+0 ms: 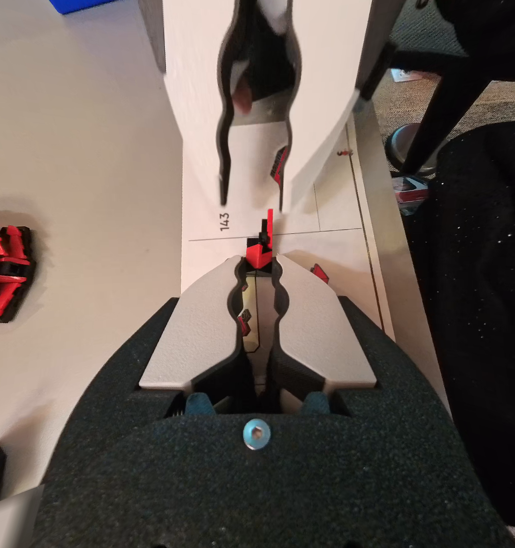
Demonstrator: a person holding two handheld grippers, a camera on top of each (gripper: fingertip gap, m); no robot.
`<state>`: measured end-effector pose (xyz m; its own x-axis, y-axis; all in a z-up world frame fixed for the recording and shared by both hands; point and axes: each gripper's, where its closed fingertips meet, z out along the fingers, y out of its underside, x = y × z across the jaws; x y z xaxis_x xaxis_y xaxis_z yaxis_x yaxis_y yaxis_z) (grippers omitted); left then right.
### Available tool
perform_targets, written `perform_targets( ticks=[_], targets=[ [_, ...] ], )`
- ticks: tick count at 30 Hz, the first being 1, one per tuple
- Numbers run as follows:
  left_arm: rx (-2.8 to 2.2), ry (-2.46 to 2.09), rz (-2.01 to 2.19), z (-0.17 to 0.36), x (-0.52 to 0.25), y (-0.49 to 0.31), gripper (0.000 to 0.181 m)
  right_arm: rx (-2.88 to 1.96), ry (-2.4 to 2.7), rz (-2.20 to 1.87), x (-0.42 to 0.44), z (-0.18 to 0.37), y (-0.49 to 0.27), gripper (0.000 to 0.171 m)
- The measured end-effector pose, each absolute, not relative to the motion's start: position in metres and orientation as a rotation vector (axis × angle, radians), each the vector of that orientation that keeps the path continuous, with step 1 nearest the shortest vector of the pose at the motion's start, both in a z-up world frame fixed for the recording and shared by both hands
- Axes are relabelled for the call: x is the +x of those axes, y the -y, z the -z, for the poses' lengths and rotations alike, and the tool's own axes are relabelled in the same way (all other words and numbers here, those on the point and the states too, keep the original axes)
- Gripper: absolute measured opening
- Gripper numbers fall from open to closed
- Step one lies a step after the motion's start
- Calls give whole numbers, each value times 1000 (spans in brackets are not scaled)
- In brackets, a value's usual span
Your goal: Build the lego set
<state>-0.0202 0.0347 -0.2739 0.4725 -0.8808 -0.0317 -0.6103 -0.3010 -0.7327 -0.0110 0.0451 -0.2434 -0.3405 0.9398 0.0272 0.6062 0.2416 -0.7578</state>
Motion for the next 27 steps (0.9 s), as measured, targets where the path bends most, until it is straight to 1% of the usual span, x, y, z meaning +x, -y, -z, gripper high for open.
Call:
perform_targets(
  ticks=[3, 8, 14, 21, 27],
  targets=[
    [-2043, -1222, 530, 274, -20, -35, 16, -1433, 1977, -869, 5, 235, -51, 31],
    [-2055, -1212, 558, 274, -20, -35, 16, -1480, 1927, -828, 29, 234, -47, 28],
    [-2083, -1184, 617, 273, -20, -35, 16, -1504, 1824, -884, 40, 232, -46, 16],
    [-2083, -1181, 603, 274, -21, -35, 16, -1515, 1833, -907, 39, 245, -40, 16],
    [-2086, -1179, 609, 274, -21, -35, 16, -1531, 1798, -976, 39, 243, -42, 15]
  ],
)
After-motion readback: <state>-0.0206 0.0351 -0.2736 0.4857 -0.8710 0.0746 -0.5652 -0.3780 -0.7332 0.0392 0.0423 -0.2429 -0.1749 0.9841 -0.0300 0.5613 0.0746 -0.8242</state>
